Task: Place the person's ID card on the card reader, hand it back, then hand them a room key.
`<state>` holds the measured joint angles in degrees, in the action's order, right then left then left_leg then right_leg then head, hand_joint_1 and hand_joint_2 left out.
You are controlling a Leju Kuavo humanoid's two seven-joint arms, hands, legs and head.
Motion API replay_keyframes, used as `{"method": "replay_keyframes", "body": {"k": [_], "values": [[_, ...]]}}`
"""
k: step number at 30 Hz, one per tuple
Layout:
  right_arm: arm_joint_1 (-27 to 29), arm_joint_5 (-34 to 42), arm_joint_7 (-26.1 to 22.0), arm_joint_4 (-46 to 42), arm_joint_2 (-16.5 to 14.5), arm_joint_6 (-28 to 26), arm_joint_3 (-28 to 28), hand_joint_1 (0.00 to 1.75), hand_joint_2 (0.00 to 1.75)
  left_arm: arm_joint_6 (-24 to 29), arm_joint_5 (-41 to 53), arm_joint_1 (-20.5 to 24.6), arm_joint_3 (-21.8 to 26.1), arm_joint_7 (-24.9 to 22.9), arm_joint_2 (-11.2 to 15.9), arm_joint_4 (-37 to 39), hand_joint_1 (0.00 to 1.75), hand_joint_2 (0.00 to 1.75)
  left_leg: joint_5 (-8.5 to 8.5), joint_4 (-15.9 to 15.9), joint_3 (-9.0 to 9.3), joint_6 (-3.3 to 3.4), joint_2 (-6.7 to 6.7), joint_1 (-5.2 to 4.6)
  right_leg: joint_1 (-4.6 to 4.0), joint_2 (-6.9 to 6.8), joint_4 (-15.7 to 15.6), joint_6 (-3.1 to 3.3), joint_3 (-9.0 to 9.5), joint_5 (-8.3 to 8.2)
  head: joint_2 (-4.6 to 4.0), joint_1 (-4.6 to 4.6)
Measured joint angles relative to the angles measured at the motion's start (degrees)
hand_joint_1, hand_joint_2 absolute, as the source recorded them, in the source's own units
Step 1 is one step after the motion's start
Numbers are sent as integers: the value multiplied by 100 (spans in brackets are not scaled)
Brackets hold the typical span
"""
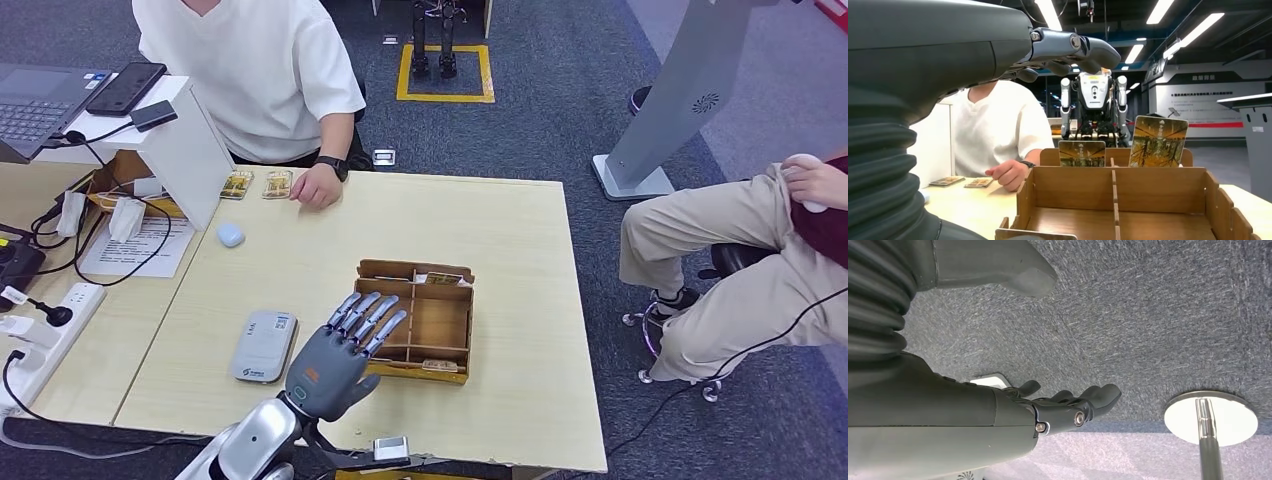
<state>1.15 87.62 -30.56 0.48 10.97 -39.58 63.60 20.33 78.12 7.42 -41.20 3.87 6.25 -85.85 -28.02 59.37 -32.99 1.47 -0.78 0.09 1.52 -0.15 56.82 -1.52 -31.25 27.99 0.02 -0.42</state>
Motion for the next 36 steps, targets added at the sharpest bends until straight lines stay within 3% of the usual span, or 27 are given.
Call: {"method": "replay_keyframes", "body": {"k": [29, 33, 35, 36], "values": [[-20, -28, 119, 0, 0, 0, 150, 0, 175, -268, -354, 6, -44, -165, -179, 898, 4, 175, 0, 0, 0, 0, 0, 0, 0, 0, 0, 0, 1, 0, -1, 1], [-55, -63, 157, 0, 0, 0, 211, 0, 175, -276, -436, 9, -44, -120, -218, 1165, 24, 175, 0, 0, 0, 0, 0, 0, 0, 0, 0, 0, 1, 0, -1, 1], [-73, -70, 178, 0, 0, 0, 242, 0, 175, -218, -451, 10, -44, -162, -250, 1284, 55, 175, 0, 0, 0, 0, -1, 0, 0, -1, 0, 0, 1, 0, -1, 1], [-80, -72, 182, 0, 0, 0, 252, 0, 175, -170, -447, 10, -44, -197, -271, 1332, 78, 175, 0, 0, 0, 0, -1, 0, 0, -1, 0, 0, 1, 0, -2, 1]]}}
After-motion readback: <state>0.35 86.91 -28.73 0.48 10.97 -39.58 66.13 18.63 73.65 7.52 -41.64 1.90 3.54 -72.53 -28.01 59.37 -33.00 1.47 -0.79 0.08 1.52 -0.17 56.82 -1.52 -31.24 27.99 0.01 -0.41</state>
